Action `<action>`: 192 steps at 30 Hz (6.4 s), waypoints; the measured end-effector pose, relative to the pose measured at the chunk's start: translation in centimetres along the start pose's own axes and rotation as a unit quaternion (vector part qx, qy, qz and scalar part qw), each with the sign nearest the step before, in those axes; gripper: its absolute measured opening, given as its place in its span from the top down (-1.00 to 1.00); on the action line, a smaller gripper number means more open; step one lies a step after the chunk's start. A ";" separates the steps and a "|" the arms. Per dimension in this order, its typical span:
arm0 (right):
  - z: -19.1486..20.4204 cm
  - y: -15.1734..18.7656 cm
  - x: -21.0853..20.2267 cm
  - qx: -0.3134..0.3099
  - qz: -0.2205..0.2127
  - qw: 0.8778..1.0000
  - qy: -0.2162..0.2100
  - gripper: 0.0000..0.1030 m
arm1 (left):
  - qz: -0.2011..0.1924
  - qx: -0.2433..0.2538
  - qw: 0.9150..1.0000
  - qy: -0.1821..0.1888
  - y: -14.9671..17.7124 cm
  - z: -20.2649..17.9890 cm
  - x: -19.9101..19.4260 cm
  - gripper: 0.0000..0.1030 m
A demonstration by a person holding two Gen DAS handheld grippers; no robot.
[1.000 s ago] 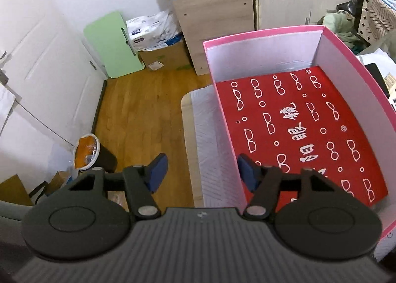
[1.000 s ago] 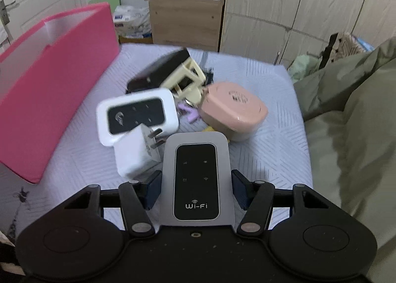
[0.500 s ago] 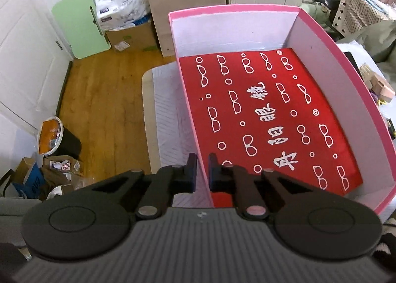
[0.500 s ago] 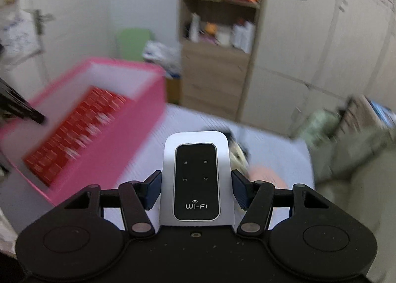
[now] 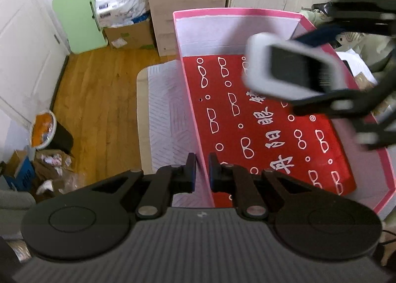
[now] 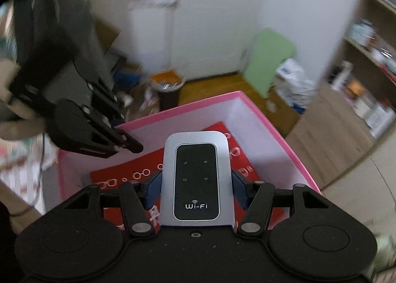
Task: Organize rigid objects
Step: 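Carry the Wi-Fi router into the pink box and open the right tool, then grasp the black power bank on the table with the right tool, then lower the power bank into the box beside the router, release, then grasp the white ZTE router on the table with the right tool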
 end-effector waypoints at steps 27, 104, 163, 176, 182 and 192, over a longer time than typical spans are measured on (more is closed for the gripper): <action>-1.2 -3.7 13.4 -0.166 0.125 0.977 -0.042 -0.42 | 0.013 -0.043 0.998 0.032 -0.4 1.1 0.6 0.77; -10.5 17.1 -1.4 0.217 0.035 0.975 0.035 -0.87 | 0.025 -0.067 0.997 0.023 -0.7 1.0 0.7 0.77; -1.9 3.7 -3.7 0.019 -0.056 0.997 0.043 -0.89 | 0.015 -0.084 0.996 0.029 -0.4 1.1 0.4 0.78; -1.4 15.2 -7.8 0.218 -0.063 0.967 0.114 -0.76 | 0.003 -0.091 0.996 0.026 0.0 1.0 0.3 0.77; 0.7 19.4 -6.0 0.279 -0.079 0.947 0.138 -0.78 | 0.004 -0.102 0.994 0.026 0.1 1.1 0.3 0.77; 0.0 21.7 -3.2 0.306 -0.064 0.937 0.154 -0.83 | 0.006 -0.107 0.994 0.022 0.1 1.0 0.2 0.78</action>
Point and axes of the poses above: each gripper's, at about its wrist camera, not at the fingertips, and x roughly the way its jaws point, z to its left, y to its underside, the point moved 4 cm from there along x, roughly the way its jaws point, and after that the axes turned 3 degrees about -y, right-handed, at the moved point
